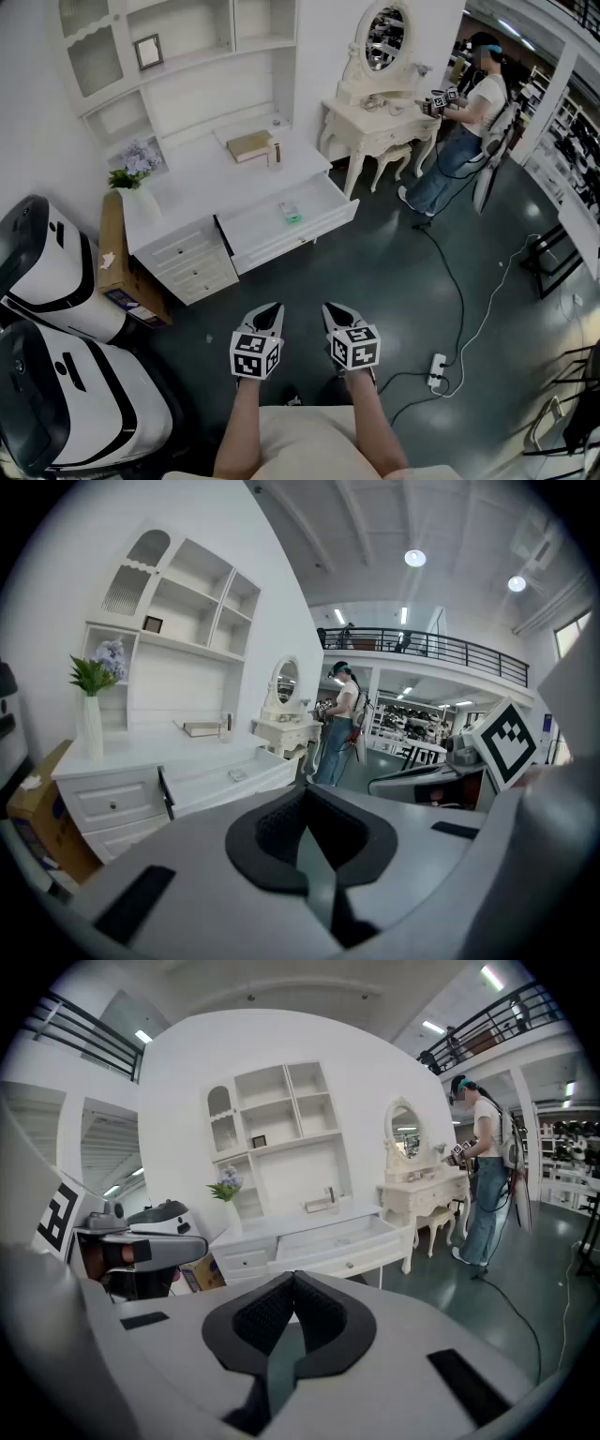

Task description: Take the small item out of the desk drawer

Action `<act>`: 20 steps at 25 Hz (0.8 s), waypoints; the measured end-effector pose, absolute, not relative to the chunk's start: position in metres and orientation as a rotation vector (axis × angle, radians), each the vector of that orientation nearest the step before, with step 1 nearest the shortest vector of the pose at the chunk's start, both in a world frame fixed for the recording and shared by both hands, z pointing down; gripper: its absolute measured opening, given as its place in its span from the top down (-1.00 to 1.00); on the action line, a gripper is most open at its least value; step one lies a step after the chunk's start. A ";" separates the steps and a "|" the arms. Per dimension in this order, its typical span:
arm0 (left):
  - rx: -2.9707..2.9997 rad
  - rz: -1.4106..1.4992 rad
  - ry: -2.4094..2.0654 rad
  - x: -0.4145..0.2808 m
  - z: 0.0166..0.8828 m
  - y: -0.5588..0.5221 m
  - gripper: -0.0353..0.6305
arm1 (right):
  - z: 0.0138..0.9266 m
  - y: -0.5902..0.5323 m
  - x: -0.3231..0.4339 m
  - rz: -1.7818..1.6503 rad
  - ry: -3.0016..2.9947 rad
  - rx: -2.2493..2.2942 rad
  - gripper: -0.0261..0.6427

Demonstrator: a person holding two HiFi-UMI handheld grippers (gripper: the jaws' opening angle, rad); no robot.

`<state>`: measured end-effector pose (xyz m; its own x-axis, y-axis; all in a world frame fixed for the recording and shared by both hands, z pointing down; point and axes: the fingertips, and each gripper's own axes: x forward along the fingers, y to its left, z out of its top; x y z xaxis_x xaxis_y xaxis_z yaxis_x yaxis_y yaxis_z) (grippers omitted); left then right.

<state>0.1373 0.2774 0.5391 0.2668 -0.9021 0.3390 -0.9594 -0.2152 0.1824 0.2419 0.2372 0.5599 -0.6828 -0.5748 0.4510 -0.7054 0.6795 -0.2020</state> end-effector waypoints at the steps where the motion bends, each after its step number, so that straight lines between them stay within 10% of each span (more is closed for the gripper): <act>1: 2.190 0.211 -1.689 0.138 0.538 0.278 0.84 | 0.560 0.238 0.243 0.518 -2.543 1.008 0.84; 20: 2.089 0.082 -1.682 0.103 0.545 0.299 0.85 | 0.549 0.232 0.236 0.622 -2.601 1.101 0.85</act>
<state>0.1026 0.2992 0.5452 0.2526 -0.9122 0.3227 -0.9393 -0.1511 0.3082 0.2361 0.2319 0.5492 -0.6837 -0.6210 0.3833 -0.7273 0.6234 -0.2871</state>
